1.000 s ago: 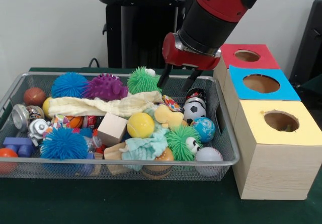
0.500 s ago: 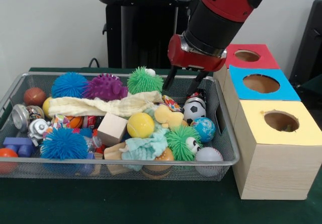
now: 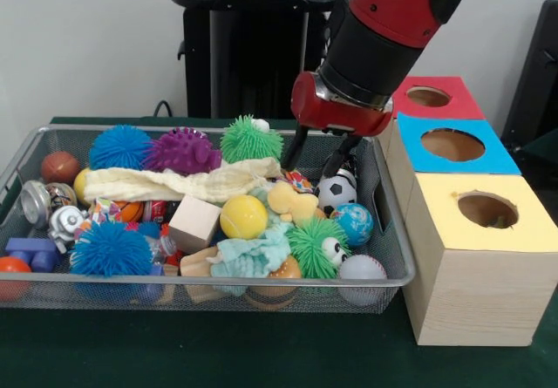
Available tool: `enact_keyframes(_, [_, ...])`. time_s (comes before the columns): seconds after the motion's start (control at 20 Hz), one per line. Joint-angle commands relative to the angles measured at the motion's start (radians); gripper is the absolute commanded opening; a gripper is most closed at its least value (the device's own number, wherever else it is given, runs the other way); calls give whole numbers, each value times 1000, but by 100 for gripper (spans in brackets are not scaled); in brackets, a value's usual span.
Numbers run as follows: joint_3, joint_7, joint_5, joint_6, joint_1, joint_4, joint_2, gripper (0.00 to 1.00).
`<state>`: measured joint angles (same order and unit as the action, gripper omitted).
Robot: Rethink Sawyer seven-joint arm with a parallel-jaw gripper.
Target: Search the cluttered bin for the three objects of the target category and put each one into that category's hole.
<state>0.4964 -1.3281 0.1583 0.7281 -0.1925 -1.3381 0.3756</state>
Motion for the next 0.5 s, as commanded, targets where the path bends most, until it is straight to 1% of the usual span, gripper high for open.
enact_keyframes(0.05, [-114,-203,-21,-88,39,-66,-106,100])
enact_keyframes(0.1, [-128,-198,-17,-107,53,-69,-123,100])
enact_keyframes(0.3, [-119,-200,-24,-145,59,-81,-147,100])
enact_keyframes(0.5, [-117,-205,-13,-126,62,-103,-153,100])
